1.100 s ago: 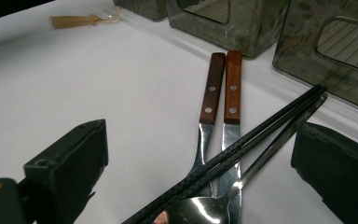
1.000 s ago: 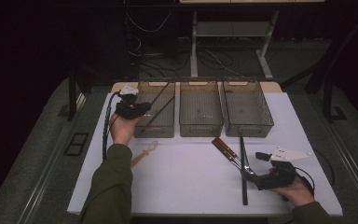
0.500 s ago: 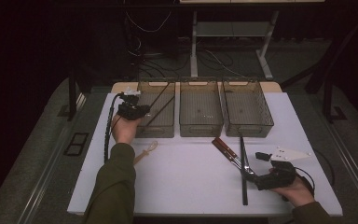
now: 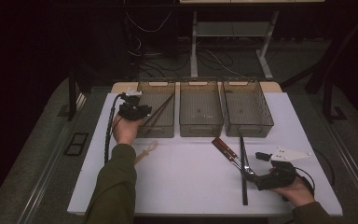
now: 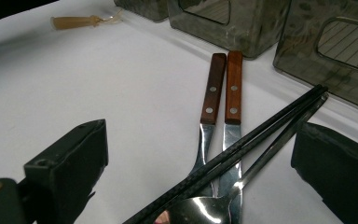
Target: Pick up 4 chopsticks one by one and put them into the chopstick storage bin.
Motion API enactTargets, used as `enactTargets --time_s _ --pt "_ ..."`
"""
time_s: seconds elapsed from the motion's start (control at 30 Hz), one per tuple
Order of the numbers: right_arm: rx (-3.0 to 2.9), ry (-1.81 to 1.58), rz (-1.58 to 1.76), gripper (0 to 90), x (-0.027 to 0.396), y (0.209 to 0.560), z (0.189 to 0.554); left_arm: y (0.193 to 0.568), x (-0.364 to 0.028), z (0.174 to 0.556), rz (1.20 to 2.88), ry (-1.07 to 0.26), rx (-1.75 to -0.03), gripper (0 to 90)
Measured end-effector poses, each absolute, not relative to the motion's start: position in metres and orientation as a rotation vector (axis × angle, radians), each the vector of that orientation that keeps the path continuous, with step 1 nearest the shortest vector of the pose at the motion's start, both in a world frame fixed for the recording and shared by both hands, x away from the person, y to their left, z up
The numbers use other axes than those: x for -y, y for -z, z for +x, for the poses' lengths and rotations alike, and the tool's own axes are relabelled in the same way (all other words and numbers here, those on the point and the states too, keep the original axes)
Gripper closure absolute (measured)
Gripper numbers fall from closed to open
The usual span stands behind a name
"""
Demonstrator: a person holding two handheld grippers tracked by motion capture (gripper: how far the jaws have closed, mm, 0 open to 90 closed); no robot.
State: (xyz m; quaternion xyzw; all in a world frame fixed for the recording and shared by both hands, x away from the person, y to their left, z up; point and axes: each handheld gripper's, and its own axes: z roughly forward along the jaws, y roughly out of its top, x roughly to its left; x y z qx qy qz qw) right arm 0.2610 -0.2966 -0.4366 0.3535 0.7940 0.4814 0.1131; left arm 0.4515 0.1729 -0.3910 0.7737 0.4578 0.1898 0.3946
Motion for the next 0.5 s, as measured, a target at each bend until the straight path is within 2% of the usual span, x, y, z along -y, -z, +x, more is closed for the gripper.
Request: enactTargets --time_s 0.5 --pt "-2.325 -1.411 1.045 4.1 0.297 0.436 0.261 0.372 -0.174 0.427 1.93 -0.454 -1.003 58.4"
